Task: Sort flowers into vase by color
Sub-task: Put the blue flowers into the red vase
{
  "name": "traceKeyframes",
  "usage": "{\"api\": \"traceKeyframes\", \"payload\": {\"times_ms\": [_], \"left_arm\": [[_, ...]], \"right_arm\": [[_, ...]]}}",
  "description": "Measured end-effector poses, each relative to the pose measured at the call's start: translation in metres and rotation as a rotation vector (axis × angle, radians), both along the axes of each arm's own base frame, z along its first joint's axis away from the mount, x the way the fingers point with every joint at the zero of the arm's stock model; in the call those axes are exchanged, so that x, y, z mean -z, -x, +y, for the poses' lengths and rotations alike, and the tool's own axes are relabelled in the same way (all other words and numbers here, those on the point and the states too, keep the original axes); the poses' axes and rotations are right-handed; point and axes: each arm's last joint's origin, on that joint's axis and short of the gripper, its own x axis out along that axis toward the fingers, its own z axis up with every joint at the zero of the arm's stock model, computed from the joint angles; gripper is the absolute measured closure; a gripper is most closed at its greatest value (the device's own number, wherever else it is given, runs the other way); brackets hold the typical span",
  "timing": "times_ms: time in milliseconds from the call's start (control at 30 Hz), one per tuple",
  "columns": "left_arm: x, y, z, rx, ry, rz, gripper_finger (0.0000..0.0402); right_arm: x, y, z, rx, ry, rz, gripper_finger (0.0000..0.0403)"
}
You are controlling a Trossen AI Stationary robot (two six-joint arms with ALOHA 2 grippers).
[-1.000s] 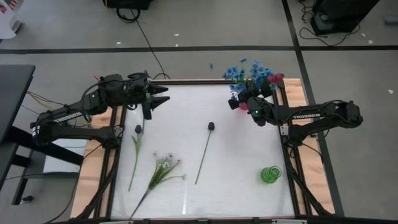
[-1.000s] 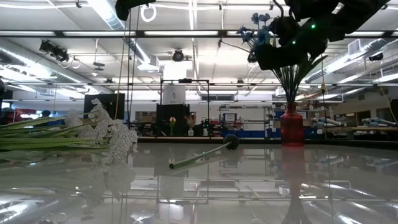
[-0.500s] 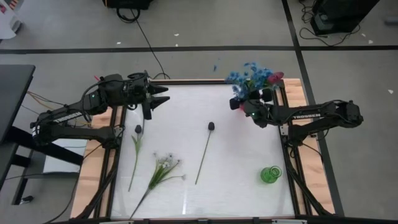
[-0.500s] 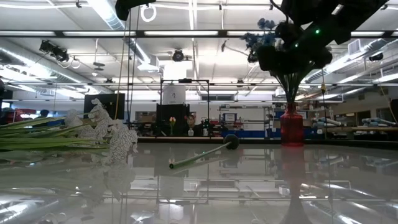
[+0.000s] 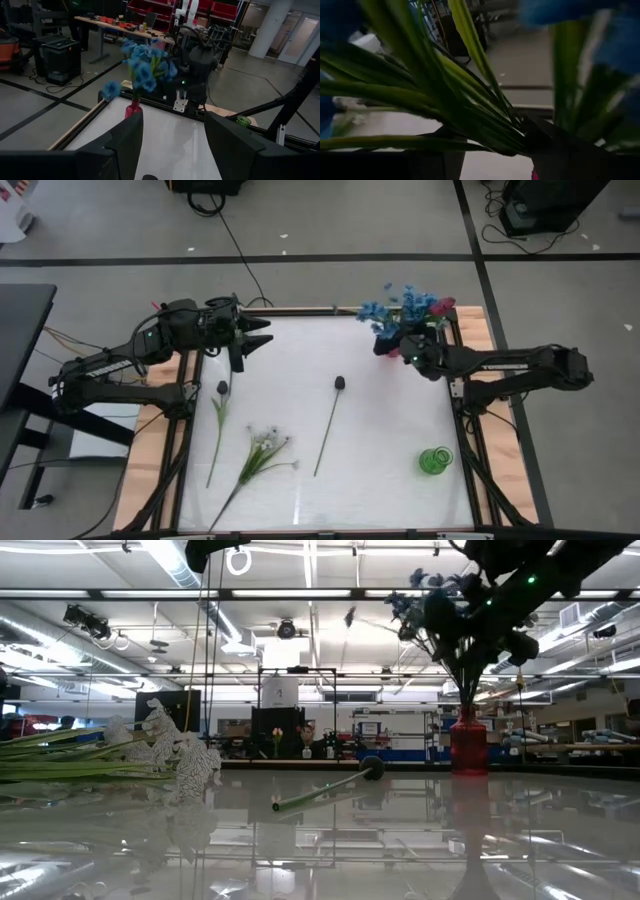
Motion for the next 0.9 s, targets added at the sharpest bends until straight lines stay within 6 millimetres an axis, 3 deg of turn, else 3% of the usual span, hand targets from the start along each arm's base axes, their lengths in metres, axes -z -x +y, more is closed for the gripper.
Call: {"api": "traceKeyframes", "payload": {"times_ms": [367,633,900], "left_arm": [[0.0,0.0,0.0,0.0,0.0,0.0,0.0184],[0.0,0.0,0.0,0.0,0.0,0.0,0.0184],[0.0,0.0,0.0,0.0,0.0,0.001,0.0184]], "right_arm": [[-0.028,0.037,0.0,0.031,-0.038,-0.178,0.0203],[-0.011,0.038,-0.005,0.022,-0.157,-0.069,0.0204],[-0.008,0.038,-0.001,-0.062,-0.268,-0.105,0.0204]]}}
